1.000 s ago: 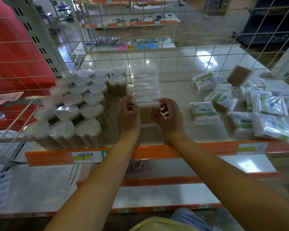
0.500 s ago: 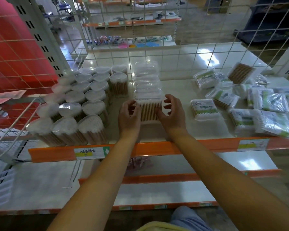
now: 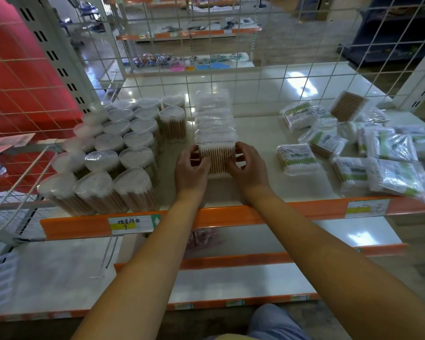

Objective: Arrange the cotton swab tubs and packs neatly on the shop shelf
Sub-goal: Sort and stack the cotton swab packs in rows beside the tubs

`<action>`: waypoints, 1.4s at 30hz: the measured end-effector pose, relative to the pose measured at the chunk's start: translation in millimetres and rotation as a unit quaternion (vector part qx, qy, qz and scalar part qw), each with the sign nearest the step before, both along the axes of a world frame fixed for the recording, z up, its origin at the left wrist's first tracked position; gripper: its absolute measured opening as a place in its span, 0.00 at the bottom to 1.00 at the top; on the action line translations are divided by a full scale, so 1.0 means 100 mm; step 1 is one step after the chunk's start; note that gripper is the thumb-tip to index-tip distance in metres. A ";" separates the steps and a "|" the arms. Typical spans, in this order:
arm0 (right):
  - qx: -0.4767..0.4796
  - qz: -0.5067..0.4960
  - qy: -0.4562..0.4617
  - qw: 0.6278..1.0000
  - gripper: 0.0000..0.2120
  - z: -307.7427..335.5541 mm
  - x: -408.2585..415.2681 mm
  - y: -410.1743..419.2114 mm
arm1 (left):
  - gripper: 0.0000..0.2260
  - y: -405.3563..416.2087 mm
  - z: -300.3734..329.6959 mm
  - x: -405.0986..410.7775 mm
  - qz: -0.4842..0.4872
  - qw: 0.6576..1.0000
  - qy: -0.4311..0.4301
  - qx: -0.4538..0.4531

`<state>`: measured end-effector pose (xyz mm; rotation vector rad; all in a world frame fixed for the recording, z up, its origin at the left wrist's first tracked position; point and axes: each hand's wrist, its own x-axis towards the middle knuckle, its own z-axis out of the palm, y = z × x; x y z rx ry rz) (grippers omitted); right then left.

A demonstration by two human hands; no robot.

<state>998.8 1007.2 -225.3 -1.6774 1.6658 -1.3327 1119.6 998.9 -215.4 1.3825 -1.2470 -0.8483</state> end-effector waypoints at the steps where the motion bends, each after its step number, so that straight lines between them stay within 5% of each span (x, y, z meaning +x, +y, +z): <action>1: 0.001 0.000 -0.002 1.000 0.16 0.00 0.00 0.00 | 0.12 0.00 0.00 0.00 0.001 1.000 0.000 0.000; 13: 0.017 0.002 0.001 1.000 0.17 0.01 0.00 0.00 | 0.14 -0.02 -0.01 -0.05 0.047 0.999 -0.021 0.012; 22: 0.021 0.002 -0.001 1.000 0.24 0.15 -0.18 -0.01 | 0.20 0.05 0.33 -0.17 0.124 0.980 -0.152 -0.037; 32: -0.049 -0.029 0.055 0.997 0.19 0.54 -0.86 -0.09 | 0.19 0.04 0.58 -0.91 0.012 0.963 -0.211 -0.168; 42: 0.042 -0.008 0.183 0.982 0.18 0.39 -1.69 0.05 | 0.23 -0.01 0.21 -1.41 -0.162 0.939 -0.290 -0.092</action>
